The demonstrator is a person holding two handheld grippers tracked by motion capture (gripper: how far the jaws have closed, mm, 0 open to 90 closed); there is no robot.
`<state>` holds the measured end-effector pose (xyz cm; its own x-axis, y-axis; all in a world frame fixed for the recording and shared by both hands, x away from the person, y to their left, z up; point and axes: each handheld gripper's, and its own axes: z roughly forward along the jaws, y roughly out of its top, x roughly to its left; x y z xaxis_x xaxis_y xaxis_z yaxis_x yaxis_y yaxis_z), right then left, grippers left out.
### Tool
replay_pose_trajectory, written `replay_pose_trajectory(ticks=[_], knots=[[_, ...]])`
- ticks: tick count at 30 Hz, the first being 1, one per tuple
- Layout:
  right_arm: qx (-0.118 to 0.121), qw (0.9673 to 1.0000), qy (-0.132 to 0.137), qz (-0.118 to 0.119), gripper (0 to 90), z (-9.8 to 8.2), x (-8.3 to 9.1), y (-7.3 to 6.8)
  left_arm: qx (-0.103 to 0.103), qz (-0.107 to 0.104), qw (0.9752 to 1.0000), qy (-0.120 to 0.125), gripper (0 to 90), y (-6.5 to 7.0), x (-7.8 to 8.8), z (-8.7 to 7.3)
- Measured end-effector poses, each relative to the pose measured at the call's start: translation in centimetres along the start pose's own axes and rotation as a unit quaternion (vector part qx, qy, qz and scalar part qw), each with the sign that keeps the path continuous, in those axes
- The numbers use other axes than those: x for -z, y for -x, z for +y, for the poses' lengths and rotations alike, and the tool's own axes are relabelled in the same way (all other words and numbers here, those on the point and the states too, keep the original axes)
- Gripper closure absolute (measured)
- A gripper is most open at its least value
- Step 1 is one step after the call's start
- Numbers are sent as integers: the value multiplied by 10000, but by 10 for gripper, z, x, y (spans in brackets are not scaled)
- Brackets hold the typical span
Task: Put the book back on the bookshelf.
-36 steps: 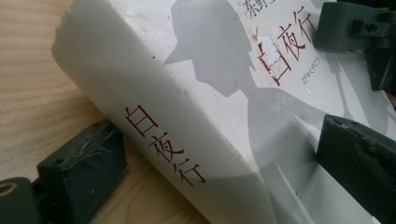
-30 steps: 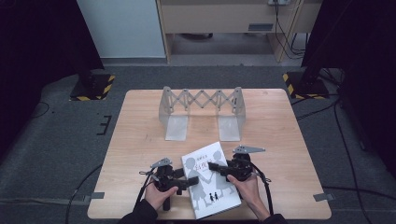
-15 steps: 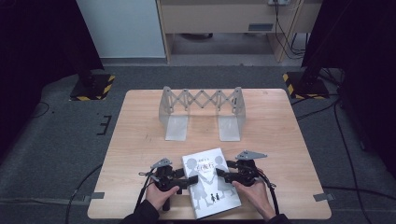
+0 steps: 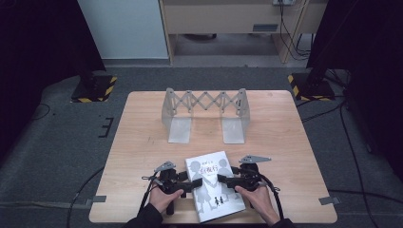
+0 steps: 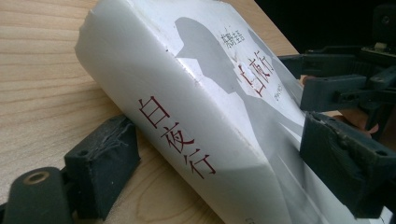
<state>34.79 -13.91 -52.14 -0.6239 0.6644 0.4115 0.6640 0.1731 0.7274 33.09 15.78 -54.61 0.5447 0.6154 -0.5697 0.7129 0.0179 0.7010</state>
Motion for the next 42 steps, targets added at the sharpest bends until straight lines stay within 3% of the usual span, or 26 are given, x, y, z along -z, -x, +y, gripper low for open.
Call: replay_pose_trajectory(ticks=[6, 12, 16, 23, 30, 37, 42], knots=[[-73, 10000, -4, 68, 307, 0, 0, 2, -15, 125, 9999, 32, 86, 4, -3, -1], [-249, 9995, -3, 183, 236, -1, -7, 4, 41, 134, 9999, 61, 97, 4, -4, 0], [-232, 9996, -9, 144, 240, 0, -7, 3, 166, 119, 9997, 149, 136, 1, -3, 0], [-201, 9997, 101, 91, 328, 1, -1, 3, 176, 83, 9996, 225, 156, 1, -1, 1], [-63, 9987, 485, 174, 410, 7, 12, 0, -173, 90, 9981, 582, 224, 10, 10, 11], [66, 9977, 646, 190, 424, 9, 14, -2, -168, -50, 9974, 706, 247, 8, 11, 15], [182, 9960, 842, 250, 446, 12, 18, -3, -272, -98, 9954, 912, 273, 10, 15, 20]])
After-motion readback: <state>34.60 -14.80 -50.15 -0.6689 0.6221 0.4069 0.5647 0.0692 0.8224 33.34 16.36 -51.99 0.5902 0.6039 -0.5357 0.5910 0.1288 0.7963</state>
